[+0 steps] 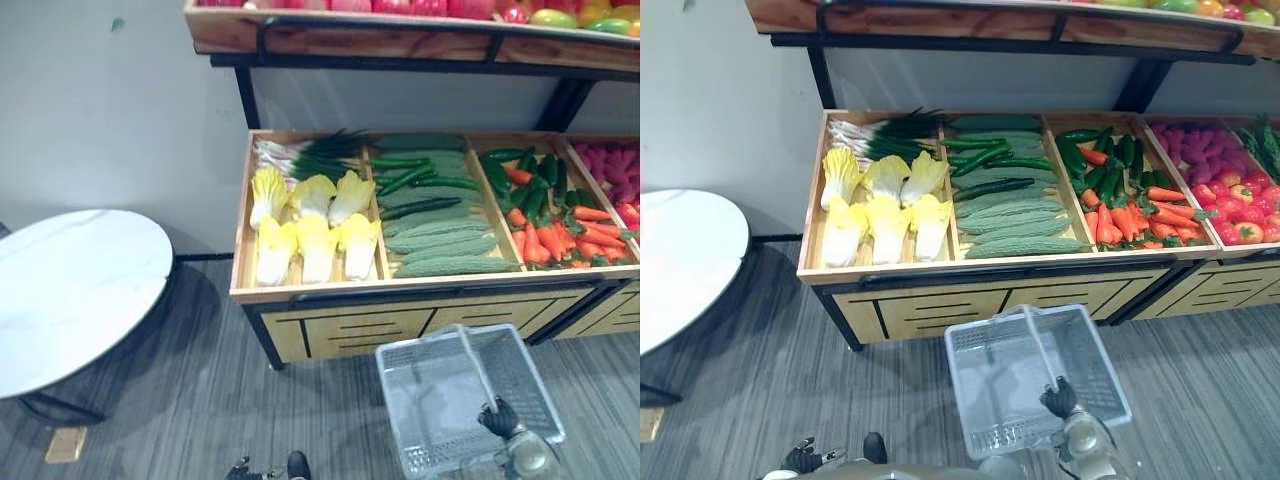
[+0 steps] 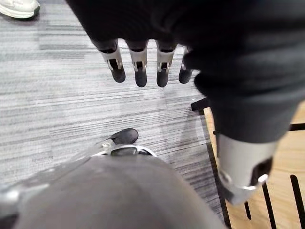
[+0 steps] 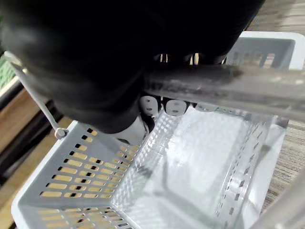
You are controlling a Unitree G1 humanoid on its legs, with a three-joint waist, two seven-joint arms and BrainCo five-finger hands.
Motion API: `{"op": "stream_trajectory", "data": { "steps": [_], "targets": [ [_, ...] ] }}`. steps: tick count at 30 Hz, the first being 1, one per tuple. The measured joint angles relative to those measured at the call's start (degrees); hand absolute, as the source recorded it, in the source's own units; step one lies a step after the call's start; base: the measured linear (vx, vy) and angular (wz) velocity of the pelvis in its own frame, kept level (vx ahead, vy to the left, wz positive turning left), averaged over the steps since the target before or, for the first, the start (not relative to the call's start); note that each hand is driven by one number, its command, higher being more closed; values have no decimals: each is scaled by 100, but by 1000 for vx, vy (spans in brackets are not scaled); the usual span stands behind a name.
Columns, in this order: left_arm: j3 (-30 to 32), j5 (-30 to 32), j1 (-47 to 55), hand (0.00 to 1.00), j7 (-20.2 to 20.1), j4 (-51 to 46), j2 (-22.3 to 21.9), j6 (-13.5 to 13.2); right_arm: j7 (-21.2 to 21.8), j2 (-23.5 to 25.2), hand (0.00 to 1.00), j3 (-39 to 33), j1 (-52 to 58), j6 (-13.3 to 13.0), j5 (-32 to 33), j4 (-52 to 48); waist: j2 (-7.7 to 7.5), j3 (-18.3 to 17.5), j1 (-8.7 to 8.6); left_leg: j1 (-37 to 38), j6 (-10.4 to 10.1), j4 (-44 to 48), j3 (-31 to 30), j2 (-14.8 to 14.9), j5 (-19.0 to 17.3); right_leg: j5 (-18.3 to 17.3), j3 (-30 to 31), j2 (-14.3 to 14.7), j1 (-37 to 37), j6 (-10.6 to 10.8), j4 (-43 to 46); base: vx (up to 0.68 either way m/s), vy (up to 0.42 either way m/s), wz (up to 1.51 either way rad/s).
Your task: Pick vegetable in the basket
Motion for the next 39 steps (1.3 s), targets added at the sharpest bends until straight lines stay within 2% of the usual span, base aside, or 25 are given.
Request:
{"op": "stream_trajectory", "data": {
  "steps": [1,2,3,4,5,6,8,10,13,15,18,21,24,30,39],
  "targets": [
    [14,-1,-4,0,0,-5,27,-4,-16,-2,100,-86,-3,4,0,-1,9,17,-1,42,16,1,-42,9,-20,407,114,4,-154,-58,258,53,105,43],
    [100,-1,-1,0,1,-22,43,-3,-42,-2,100,-264,-23,-1,1,-9,116,52,-9,115,80,4,-138,66,-60,725,279,39,-409,-3,638,62,76,33],
    [158,0,2,0,3,-38,51,0,-48,0,100,-288,-32,-8,1,-3,57,92,7,152,105,3,-152,58,-74,446,296,44,-489,-10,717,74,79,31],
    [341,3,2,0,17,-43,111,12,-48,-1,100,-312,-110,-25,-1,9,-40,157,46,166,132,3,-180,39,-90,-57,231,78,-596,51,674,95,59,25],
    [502,3,26,0,12,-35,136,30,-42,0,100,-378,-192,-45,-5,57,-88,196,40,177,138,8,-255,27,-92,-308,110,163,-642,63,390,93,39,28],
    [594,3,38,0,7,-35,127,33,-44,-6,100,-436,-203,-63,-5,87,-87,201,44,171,141,15,-296,27,-94,-377,32,203,-624,76,143,137,-25,37],
    [845,1,45,0,2,-39,83,33,-15,-35,100,-615,-251,-70,-4,347,-62,231,44,169,145,21,-434,16,-103,-375,-91,314,-424,77,-898,122,-85,38],
    [1016,4,-4,0,-10,-32,-83,22,-3,-84,100,-1011,-351,-18,5,744,105,291,66,146,85,2,-496,119,-126,-452,-42,539,40,191,-1635,118,-132,26],
    [1016,7,-3,0,-23,12,-250,23,3,-189,100,-1289,-394,80,66,967,247,350,47,206,33,0,-486,139,-150,-501,100,584,40,205,-1539,55,-66,2],
    [1020,7,42,0,-31,7,-245,18,-3,-184,100,-1580,-272,215,225,1186,264,326,58,361,-67,-2,-492,21,-239,-842,69,484,356,250,-1736,83,-87,4],
    [1032,7,63,0,-51,9,-237,14,0,-179,100,-1673,-200,192,270,1341,219,282,58,382,-129,-2,-447,-78,-281,-1210,-1,498,800,299,-2543,87,-103,-8],
    [1023,8,52,0,-115,21,-244,15,5,-144,100,-1795,-184,221,272,1481,191,244,59,341,-260,-4,-405,-65,-229,-1369,-147,570,1058,376,-3198,84,-128,-10],
    [1008,8,18,0,-129,31,-250,16,-5,-107,100,-2038,-89,232,335,1602,186,215,39,342,-304,-5,-497,2,-168,-1397,-290,716,1234,332,-3506,67,-103,7],
    [908,8,-53,0,-131,30,-249,9,-39,-97,100,-2113,-52,231,472,1777,216,134,42,308,-330,-8,-506,48,-159,-1425,-400,781,1314,287,-3658,24,-42,7],
    [902,158,-76,0,-129,50,-245,-8,-38,160,100,-2219,-244,219,624,1960,144,88,59,238,-353,-8,-342,-1,-175,-1426,-309,732,1207,285,-3675,13,7,-4]
  ]
}}
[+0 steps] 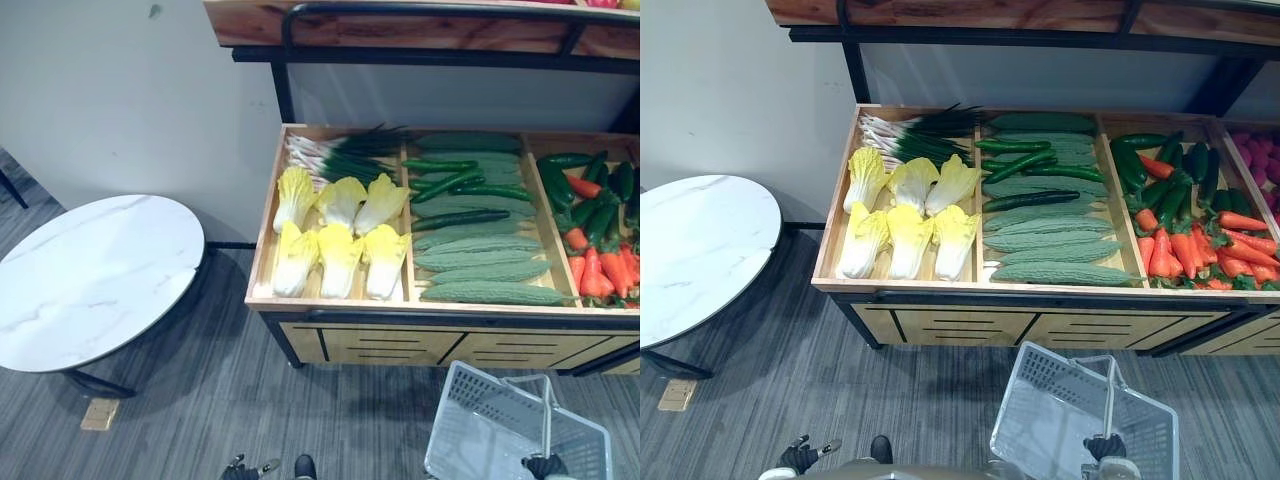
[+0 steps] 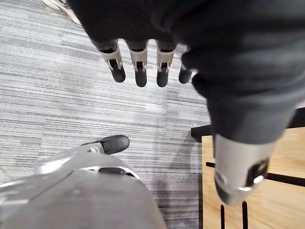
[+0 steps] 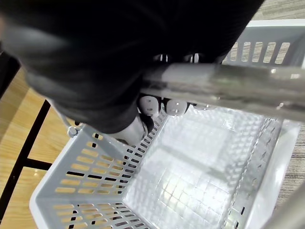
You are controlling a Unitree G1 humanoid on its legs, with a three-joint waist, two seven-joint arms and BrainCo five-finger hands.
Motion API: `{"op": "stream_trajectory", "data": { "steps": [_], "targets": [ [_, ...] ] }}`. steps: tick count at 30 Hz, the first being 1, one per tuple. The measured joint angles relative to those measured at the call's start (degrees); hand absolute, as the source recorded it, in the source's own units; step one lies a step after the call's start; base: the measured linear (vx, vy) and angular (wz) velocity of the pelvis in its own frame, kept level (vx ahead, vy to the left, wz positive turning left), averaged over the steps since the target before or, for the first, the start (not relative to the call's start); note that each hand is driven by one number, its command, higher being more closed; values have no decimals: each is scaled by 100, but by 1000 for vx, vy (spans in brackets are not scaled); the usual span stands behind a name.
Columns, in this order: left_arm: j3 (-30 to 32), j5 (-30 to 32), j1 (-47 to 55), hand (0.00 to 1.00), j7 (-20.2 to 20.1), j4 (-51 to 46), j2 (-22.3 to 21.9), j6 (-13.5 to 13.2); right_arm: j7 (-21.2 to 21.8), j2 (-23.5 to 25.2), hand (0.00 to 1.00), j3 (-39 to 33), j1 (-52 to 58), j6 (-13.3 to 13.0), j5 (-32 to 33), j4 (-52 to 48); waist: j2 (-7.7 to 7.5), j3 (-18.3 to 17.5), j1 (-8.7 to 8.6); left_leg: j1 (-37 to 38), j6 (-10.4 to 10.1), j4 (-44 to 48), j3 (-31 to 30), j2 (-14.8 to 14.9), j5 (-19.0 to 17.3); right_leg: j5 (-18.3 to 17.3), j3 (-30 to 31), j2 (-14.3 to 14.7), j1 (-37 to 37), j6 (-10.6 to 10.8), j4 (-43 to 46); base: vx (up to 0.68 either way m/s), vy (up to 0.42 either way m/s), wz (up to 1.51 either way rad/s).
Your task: Pick vegetable in the basket
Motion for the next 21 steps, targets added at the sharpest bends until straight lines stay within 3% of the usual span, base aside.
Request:
{"op": "stream_trajectory", "data": {
  "steps": [21],
  "targets": [
    [136,15,-175,0,23,75,-17,-91,-114,212,100,-223,46,7,262,82,31,-55,-10,296,-91,-4,672,145,-70,10,562,122,-78,-15,16,3,-6,-14]
  ]
}}
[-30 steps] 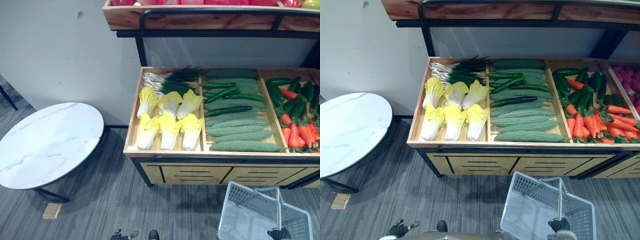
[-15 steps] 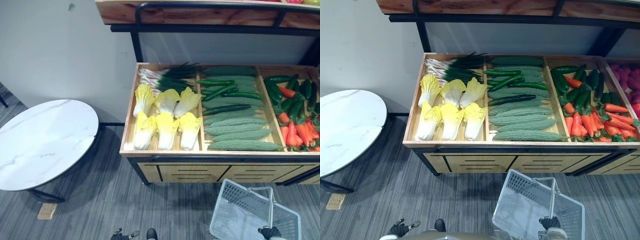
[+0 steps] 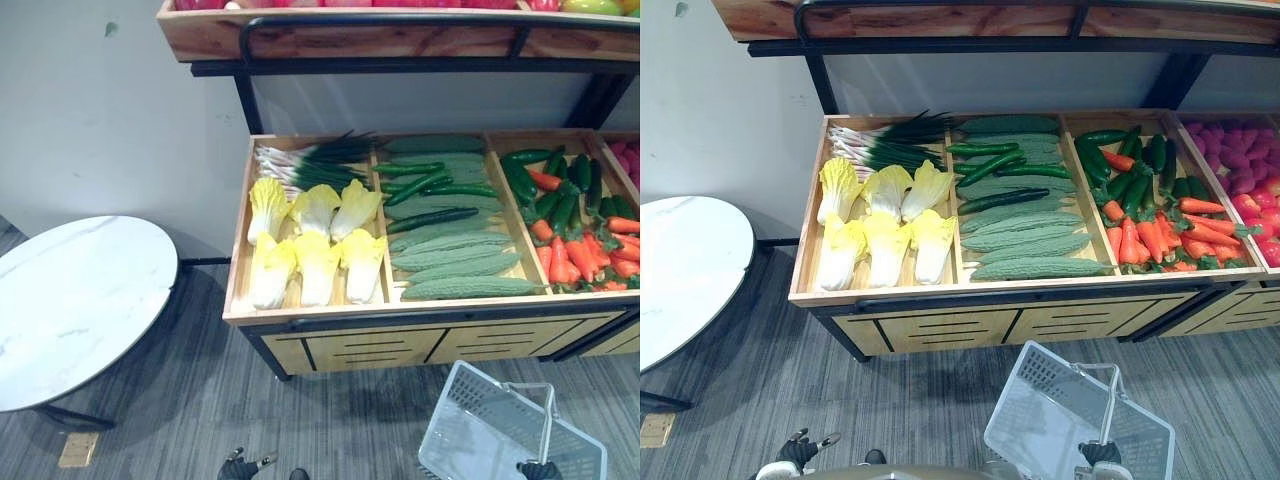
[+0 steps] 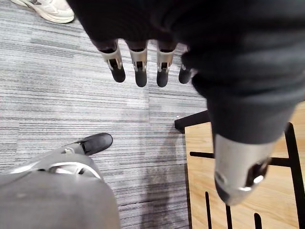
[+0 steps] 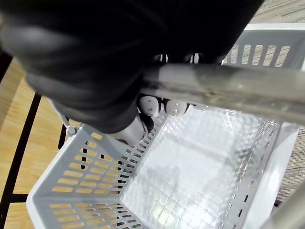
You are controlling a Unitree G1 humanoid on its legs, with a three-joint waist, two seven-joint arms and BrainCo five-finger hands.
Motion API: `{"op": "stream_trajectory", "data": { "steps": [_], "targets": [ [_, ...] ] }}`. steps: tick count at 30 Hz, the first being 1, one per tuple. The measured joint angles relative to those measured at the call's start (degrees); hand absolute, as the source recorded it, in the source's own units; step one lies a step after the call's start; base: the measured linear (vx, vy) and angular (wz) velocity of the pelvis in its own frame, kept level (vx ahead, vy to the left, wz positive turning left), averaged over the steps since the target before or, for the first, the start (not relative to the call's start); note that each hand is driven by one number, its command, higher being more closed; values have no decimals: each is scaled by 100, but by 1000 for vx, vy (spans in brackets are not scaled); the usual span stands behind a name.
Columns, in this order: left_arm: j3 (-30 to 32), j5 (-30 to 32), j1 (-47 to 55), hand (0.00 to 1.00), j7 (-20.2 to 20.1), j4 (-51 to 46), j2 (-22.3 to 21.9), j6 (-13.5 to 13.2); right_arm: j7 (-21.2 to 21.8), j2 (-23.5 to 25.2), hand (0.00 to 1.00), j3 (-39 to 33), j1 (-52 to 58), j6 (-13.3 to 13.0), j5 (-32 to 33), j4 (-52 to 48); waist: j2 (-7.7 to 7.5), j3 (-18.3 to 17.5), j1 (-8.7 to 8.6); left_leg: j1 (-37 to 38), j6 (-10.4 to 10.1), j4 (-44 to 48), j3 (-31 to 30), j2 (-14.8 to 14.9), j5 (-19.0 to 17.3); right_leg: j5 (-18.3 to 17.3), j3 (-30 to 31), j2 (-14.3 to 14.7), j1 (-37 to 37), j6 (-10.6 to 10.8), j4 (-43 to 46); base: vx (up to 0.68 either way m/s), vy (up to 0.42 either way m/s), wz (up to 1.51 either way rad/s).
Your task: Pick vegetable in the basket
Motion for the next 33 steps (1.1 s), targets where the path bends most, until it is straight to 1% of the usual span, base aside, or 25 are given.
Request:
{"op": "stream_trajectory", "data": {
  "steps": [1,6,11,15,18,21,24,26,29,31,33],
  "targets": [
    [-81,-1,45,0,0,3,-13,0,1,13,100,72,5,0,14,-1,26,-82,5,107,-14,0,242,6,-30,0,143,4,1,-1,11,0,0,0],
    [-76,-1,46,0,-1,3,-12,0,1,14,100,72,5,0,14,-1,26,-82,11,105,-15,0,240,6,-30,0,141,4,0,-1,8,0,0,0],
    [-10,-2,49,0,-3,9,-6,2,25,18,100,79,14,1,97,-2,14,-91,48,68,-6,1,216,1,-81,-1,101,-5,-10,1,-46,0,0,2],
    [-10,-2,5,0,-5,5,40,2,38,22,100,177,30,11,232,2,-40,-163,36,-122,-11,3,63,-13,-92,1,-56,-11,-50,6,-164,53,-9,17],
    [-13,-10,-16,0,-4,-5,47,2,49,21,100,190,-15,11,232,1,-49,-166,48,-145,-16,5,43,-26,-114,4,-76,-15,-47,10,-205,98,-1,3],
    [-29,-50,-65,0,8,-210,55,-5,68,21,100,194,-23,17,232,7,-45,-168,16,-143,-17,41,-52,-33,-113,6,-176,-18,4,12,-207,121,-9,11],
    [-89,-67,-33,0,63,-895,54,-18,61,21,100,195,-27,16,231,2,-25,-180,17,-133,-15,42,-53,-17,-111,7,-189,-6,4,10,-185,85,-13,1],
    [-274,-69,139,0,202,-1887,26,-60,23,21,100,194,7,8,233,-16,26,-218,4,-131,-14,43,-67,-7,-109,14,-206,-3,2,2,-157,63,-12,2],
    [-421,-71,417,0,255,-3059,-47,-250,-8,21,100,196,82,-2,235,-83,95,-259,-3,-109,-12,43,-74,5,-107,16,-227,-2,-1,0,-86,49,-8,2],
    [-471,-70,456,0,311,-3467,-126,-392,-17,21,100,228,162,-23,235,-180,144,-291,-6,-104,-12,43,-76,7,-108,20,-235,-4,-5,-6,-63,17,-3,1],
    [-492,-69,463,0,398,-3760,-239,-443,-15,21,100,243,188,-49,234,-243,187,-313,-19,-98,-10,43,-73,16,-106,42,-236,0,-10,-36,-64,0,0,0]
  ]
}}
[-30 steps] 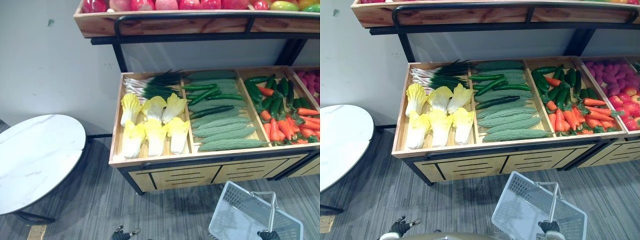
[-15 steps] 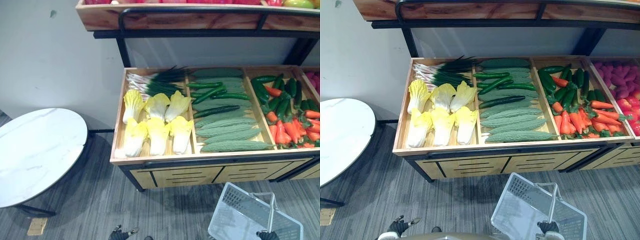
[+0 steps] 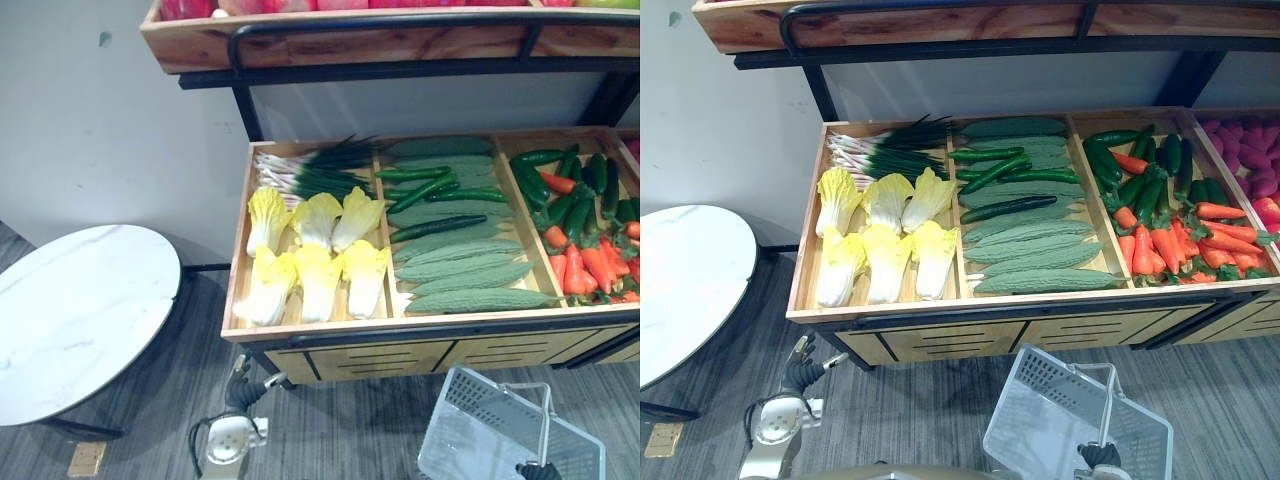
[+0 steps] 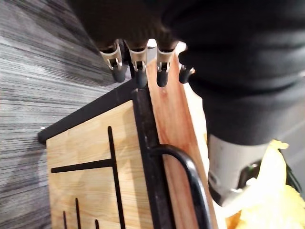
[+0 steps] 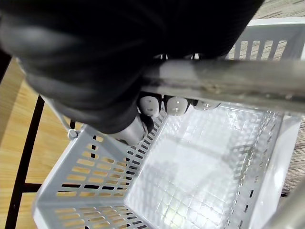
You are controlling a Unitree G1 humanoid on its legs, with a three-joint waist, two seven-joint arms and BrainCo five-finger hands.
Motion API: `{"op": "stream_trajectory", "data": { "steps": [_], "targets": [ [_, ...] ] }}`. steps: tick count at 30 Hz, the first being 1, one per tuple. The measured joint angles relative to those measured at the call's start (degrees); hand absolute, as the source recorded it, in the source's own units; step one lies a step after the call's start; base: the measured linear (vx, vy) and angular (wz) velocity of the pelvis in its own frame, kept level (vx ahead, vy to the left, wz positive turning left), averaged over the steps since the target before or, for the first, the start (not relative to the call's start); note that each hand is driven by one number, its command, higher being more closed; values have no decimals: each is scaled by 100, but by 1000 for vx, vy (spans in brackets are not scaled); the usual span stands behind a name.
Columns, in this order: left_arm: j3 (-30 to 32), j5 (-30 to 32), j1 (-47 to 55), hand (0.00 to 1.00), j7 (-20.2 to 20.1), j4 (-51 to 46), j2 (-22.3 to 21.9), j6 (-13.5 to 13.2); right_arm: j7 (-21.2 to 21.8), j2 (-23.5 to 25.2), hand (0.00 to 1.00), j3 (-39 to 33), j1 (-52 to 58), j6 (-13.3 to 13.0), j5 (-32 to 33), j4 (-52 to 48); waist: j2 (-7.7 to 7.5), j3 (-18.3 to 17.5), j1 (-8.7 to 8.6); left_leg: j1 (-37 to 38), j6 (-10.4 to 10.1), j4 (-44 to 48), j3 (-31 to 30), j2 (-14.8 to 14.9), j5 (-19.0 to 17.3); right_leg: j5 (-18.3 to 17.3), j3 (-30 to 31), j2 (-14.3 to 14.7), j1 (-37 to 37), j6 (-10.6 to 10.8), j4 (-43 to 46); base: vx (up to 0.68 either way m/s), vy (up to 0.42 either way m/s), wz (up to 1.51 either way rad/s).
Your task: Pick vegetable in the basket
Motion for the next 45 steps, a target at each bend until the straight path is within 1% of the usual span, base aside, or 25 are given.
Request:
{"op": "stream_trajectory", "data": {
  "steps": [1,5,9,13,18,20,22,23,25,26,27,28,29,32,33,35,38,42,45],
  "targets": [
    [-9,0,27,0,18,-105,-22,-2,0,0,100,0,5,-5,0,0,0,0,0,0,0,0,0,1,0,0,0,0,-1,0,0,0,0,0],
    [-190,0,270,0,49,-1014,-52,-23,-10,0,100,0,30,-6,1,0,1,3,0,-1,1,-1,0,0,1,1,0,-7,-11,1,-2,-21,0,0],
    [-323,0,280,0,50,-1421,-52,-81,-19,0,100,37,40,-46,1,-6,4,4,-2,-5,13,-4,5,-6,9,6,6,-14,-26,11,-33,-65,3,-5],
    [-381,0,281,0,64,-1892,-52,-194,-88,0,100,58,59,-74,2,-9,19,2,-9,-33,45,-39,7,-15,52,17,11,-24,-78,32,-43,-100,1,-5],
    [-348,1,195,0,309,-2040,-53,-235,-121,-4,100,188,84,-73,3,-8,36,-18,-15,-53,75,-40,-25,-29,79,24,-13,-33,-84,44,-83,-28,3,1],
    [-220,23,120,0,480,-2039,-91,-231,-126,-4,100,204,85,-73,2,-7,29,-37,-38,-113,78,-40,-122,-41,94,46,-87,-36,-74,50,-111,16,-1,17],
    [47,85,-28,0,695,-2033,-181,-177,-132,-4,100,206,76,-68,-2,0,30,-39,-17,-118,77,-40,-139,-38,96,53,-102,-25,-54,53,-124,41,-4,11],
    [221,186,-134,0,880,-2018,-179,-121,-142,-3,100,225,57,-69,-6,0,32,-42,-16,-112,76,-39,-146,-34,97,57,-117,-16,-24,50,-130,57,-12,7],
    [446,460,-330,0,1119,-1948,-176,-28,-160,-4,100,276,47,-70,-11,0,23,-49,-15,-104,74,-38,-161,-33,98,57,-150,-11,10,49,-138,58,-12,7],
    [534,713,-435,0,1313,-1910,-170,70,-176,-4,100,328,30,-70,-36,0,47,-68,-12,-105,73,-30,-159,-30,99,57,-151,-7,12,48,-138,44,-6,2],
    [566,821,-489,0,1397,-1867,-165,113,-183,-3,100,343,17,-70,-68,3,50,-73,-15,-105,73,-26,-157,-28,99,58,-151,-4,11,47,-138,60,-7,-1],
    [609,1008,-594,0,1506,-1747,-153,221,-211,-4,100,429,4,-66,-73,6,17,-69,-19,-104,72,-21,-155,-25,99,58,-150,-1,12,46,-138,52,-8,-1],
    [624,1116,-670,0,1577,-1670,-143,319,-211,0,100,448,-4,-66,-79,7,27,-88,-22,-102,69,-17,-153,-22,101,60,-150,2,13,43,-139,45,-8,-1],
    [728,1375,-962,0,1746,-1244,-49,529,-211,0,100,449,-50,-53,-240,20,-30,-81,-49,-103,69,-26,-141,-14,101,74,-148,8,14,21,-162,0,0,0],
    [728,1427,-1000,0,1773,-1166,3,570,-208,0,100,455,-57,-51,-254,20,-40,-82,-65,-104,69,-32,-139,-15,101,75,-148,8,14,21,-166,0,0,0],
    [826,1437,-1205,0,1813,-707,228,675,-209,2,100,538,-78,-49,-279,18,-75,-85,-138,-109,69,-39,-140,-19,101,75,-149,5,13,20,-179,0,0,0],
    [1041,1434,-1566,0,1852,-62,436,776,-213,4,100,682,-103,-46,-279,16,-128,-69,-148,-131,69,-40,-134,-16,100,107,-149,9,8,16,-245,-8,1,-1],
    [1046,1435,-1775,0,1855,269,579,949,-215,4,100,787,-152,-45,-282,11,-184,-57,-144,-228,70,-40,-142,-33,99,122,-154,-4,-66,26,-266,0,0,0],
    [1043,1435,-1841,0,1854,452,613,972,-214,4,100,896,-174,-52,-287,-23,-195,-50,-148,-251,68,-39,-146,-36,97,122,-164,-2,-73,27,-288,26,-4,2]
  ]
}}
